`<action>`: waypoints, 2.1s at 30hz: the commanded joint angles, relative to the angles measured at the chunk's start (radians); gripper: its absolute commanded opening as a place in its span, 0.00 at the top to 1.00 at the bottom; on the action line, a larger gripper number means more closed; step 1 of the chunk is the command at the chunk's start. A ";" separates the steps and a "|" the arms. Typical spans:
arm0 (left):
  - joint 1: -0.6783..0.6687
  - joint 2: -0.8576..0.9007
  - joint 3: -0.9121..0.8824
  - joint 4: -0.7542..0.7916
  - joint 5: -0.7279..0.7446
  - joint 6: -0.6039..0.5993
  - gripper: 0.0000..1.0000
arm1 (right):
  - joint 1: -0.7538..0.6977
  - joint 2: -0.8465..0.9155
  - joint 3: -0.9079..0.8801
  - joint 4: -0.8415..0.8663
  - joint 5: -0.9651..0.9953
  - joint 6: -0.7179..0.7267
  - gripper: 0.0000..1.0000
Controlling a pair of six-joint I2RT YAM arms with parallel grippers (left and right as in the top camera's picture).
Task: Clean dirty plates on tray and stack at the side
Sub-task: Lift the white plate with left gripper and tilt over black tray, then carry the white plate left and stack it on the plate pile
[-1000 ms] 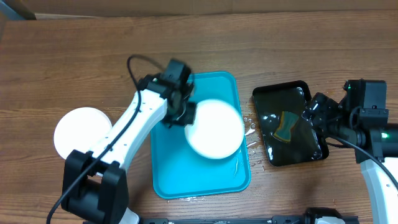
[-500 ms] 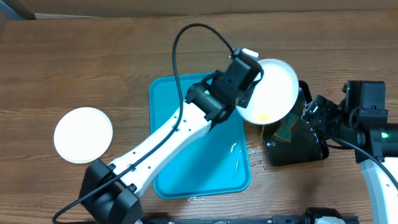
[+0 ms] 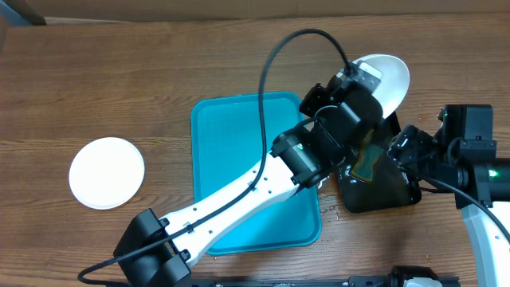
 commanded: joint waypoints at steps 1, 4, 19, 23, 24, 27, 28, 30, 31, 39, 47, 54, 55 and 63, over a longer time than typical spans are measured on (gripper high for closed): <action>-0.021 0.008 0.023 0.027 -0.105 0.182 0.96 | -0.007 -0.002 0.012 0.003 -0.002 -0.003 0.16; -0.036 0.018 0.023 0.049 -0.156 0.243 0.96 | -0.007 -0.002 0.012 0.003 -0.002 -0.003 0.16; -0.073 0.021 0.023 0.051 -0.182 0.308 0.96 | -0.007 -0.002 0.012 0.002 -0.001 -0.004 0.16; -0.077 0.021 0.023 0.051 -0.206 0.316 0.96 | -0.007 -0.002 0.013 0.002 -0.001 -0.004 0.16; -0.077 0.021 0.023 0.051 -0.207 0.316 0.96 | -0.007 -0.002 0.012 0.002 -0.001 -0.004 0.16; -0.079 0.021 0.023 0.052 -0.207 0.316 0.96 | -0.007 -0.002 0.013 0.003 -0.001 -0.004 0.16; -0.079 0.021 0.023 0.052 -0.207 0.315 0.96 | -0.007 -0.002 0.012 0.003 -0.001 -0.004 0.16; -0.079 0.021 0.023 0.052 -0.208 0.315 0.96 | -0.007 -0.002 0.012 0.003 -0.001 -0.004 0.16; -0.079 0.021 0.023 0.051 -0.208 0.313 0.96 | -0.007 -0.002 0.012 0.002 -0.001 -0.004 0.16; -0.070 0.025 0.023 0.071 -0.309 0.190 0.96 | -0.007 -0.002 0.013 0.002 0.000 -0.004 0.16; -0.075 0.028 0.023 -0.053 -0.303 0.122 0.96 | -0.007 -0.002 0.012 -0.003 -0.001 -0.004 0.16; -0.035 -0.067 0.023 -0.384 -0.187 -0.341 0.96 | -0.007 -0.002 0.013 -0.006 -0.002 -0.004 0.16; -0.014 -0.090 0.023 -0.454 -0.137 -0.428 0.96 | -0.007 -0.002 0.013 -0.006 -0.001 -0.004 0.16; 0.369 -0.234 0.023 -0.933 0.244 -0.838 0.96 | -0.007 -0.002 0.013 -0.005 -0.001 -0.004 0.16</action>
